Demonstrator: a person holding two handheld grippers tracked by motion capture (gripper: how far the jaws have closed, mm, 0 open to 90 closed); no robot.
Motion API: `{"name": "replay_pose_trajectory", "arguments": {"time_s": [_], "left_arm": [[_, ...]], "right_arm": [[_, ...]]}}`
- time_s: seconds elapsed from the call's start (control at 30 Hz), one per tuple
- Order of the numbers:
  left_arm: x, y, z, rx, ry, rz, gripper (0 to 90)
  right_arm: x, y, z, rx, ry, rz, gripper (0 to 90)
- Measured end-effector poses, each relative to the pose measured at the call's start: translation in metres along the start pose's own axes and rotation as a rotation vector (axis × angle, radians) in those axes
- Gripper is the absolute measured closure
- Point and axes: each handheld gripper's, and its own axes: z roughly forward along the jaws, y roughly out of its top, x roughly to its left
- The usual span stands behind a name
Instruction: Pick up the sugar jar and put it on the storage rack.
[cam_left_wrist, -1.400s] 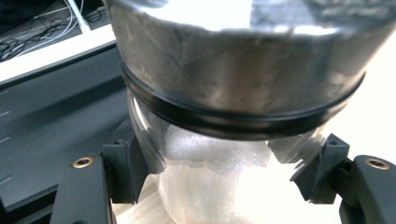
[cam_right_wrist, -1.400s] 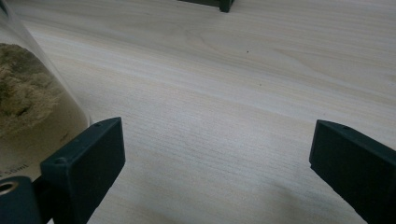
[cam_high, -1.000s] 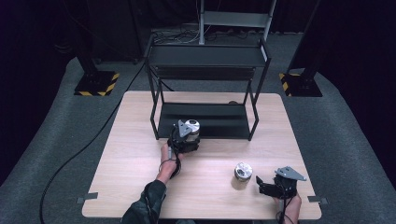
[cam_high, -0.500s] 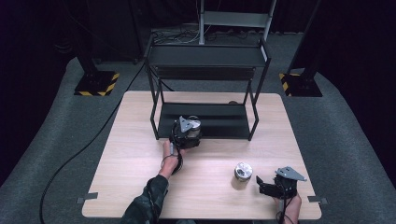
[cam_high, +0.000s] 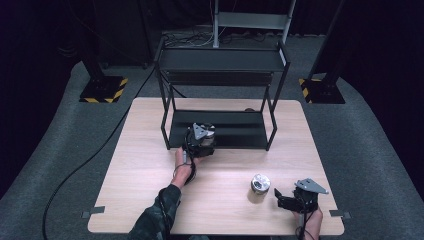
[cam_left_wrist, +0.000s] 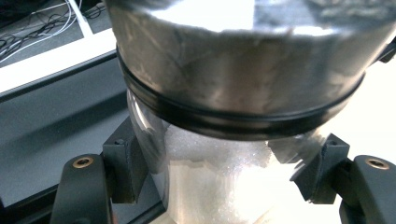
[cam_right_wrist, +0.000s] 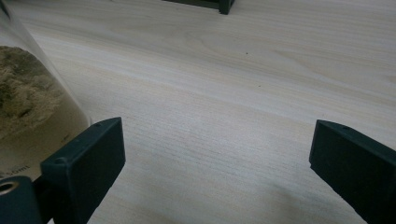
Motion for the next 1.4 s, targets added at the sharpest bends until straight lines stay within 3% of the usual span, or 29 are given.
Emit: {"name": "replay_pose_trajectory", "arguments": {"time_s": [0.23, 0.83, 1.1, 1.4], "left_arm": [[0.002, 0.003, 0.005, -0.011, 0.003, -0.018, 30.3], [0.003, 0.011, 0.018, -0.026, 0.02, -0.02, 30.3], [0.004, 0.014, 0.028, -0.018, 0.01, -0.033, 30.3], [0.0, 0.02, 0.04, -0.001, 0.007, -0.021, 30.3]], "right_arm": [[0.0, 0.0, 0.0, 0.003, 0.0, 0.0, 2.6], [0.0, 0.001, 0.0, 0.005, 0.001, -0.001, 2.7], [0.0, 0.001, 0.0, 0.005, 0.001, -0.003, 2.7], [-0.001, 0.0, 0.0, 0.002, 0.003, -0.002, 2.7]]}}
